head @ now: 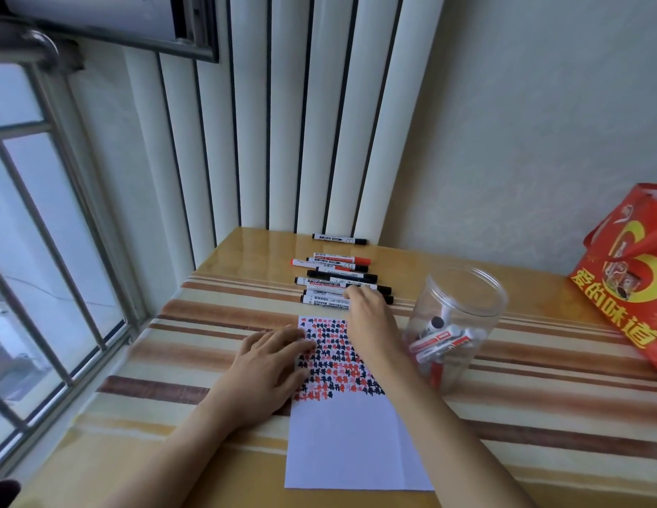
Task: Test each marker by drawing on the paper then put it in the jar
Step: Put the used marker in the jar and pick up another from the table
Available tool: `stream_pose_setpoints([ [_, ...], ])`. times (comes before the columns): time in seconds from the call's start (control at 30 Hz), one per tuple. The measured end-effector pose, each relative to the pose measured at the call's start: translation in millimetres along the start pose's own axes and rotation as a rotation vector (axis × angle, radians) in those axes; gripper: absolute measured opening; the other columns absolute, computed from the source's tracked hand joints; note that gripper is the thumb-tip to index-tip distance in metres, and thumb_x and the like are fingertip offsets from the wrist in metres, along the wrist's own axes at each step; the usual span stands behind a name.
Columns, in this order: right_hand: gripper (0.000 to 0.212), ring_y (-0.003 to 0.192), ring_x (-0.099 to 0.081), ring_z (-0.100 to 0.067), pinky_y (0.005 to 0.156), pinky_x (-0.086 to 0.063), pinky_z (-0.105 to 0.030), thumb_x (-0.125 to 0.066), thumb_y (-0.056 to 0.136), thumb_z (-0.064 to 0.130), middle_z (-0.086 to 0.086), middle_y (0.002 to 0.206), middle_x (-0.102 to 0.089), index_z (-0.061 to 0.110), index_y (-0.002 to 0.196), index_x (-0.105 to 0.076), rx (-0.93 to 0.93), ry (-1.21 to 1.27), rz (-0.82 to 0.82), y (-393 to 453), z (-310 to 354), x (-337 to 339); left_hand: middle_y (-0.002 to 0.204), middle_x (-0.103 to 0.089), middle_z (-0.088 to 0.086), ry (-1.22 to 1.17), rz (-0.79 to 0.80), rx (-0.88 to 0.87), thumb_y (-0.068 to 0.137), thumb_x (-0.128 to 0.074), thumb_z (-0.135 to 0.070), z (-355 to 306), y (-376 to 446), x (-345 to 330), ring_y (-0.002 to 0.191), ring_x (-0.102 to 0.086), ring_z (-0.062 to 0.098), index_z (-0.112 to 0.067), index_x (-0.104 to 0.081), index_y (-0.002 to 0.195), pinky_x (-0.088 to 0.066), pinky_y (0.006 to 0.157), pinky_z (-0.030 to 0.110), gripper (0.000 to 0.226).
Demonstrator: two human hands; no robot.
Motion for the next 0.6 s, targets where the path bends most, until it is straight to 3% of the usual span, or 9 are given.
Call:
stream_pose_setpoints([
  [0.3, 0.020, 0.107, -0.058, -0.018, 0.084, -0.057, -0.030, -0.060, 0.099, 0.004, -0.005, 0.116, -0.061, 0.008, 0.117, -0.067, 0.015, -0.144, -0.019, 2, -6, -16, 0.154, -0.031, -0.021, -0.024, 0.002, 0.004, 0.097, -0.026, -0.064, 1, 0, 1, 0.144, -0.025, 0.001, -0.047, -0.038, 0.146, -0.010, 0.122, 0.036, 0.054],
  [0.43, 0.019, 0.100, -0.062, -0.017, 0.079, -0.058, -0.032, -0.061, 0.099, 0.004, -0.002, 0.113, -0.066, 0.013, 0.116, -0.060, 0.073, -0.129, -0.006, -8, 2, -8, 0.153, -0.033, -0.020, -0.047, -0.005, 0.000, 0.097, -0.029, -0.063, -1, 0, 3, 0.144, -0.026, 0.002, -0.046, -0.040, 0.145, -0.010, 0.121, 0.037, 0.052],
  [0.53, 0.020, 0.095, -0.063, -0.014, 0.074, -0.058, -0.031, -0.060, 0.100, 0.007, 0.002, 0.114, -0.064, 0.014, 0.119, -0.057, 0.117, -0.038, -0.061, -22, 10, 6, 0.154, -0.030, -0.021, -0.098, -0.029, 0.002, 0.096, -0.031, -0.065, -3, -1, 8, 0.146, -0.021, 0.001, -0.047, -0.041, 0.144, -0.011, 0.121, 0.037, 0.052],
  [0.6, 0.021, 0.086, -0.061, -0.010, 0.069, -0.055, -0.030, -0.062, 0.100, 0.010, 0.007, 0.109, -0.061, 0.016, 0.119, -0.060, 0.076, 0.162, -0.138, -35, 11, 20, 0.151, -0.033, -0.020, -0.134, -0.065, -0.005, 0.097, -0.033, -0.063, -5, -2, 15, 0.144, -0.022, 0.001, -0.047, -0.043, 0.143, -0.013, 0.120, 0.038, 0.050],
])
Point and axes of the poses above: each hand's wrist, its own y-axis towards the middle knuckle, its own x-axis out of the back of the hand, z = x × y, the point moved 10 cm from there along y, towards the middle knuckle
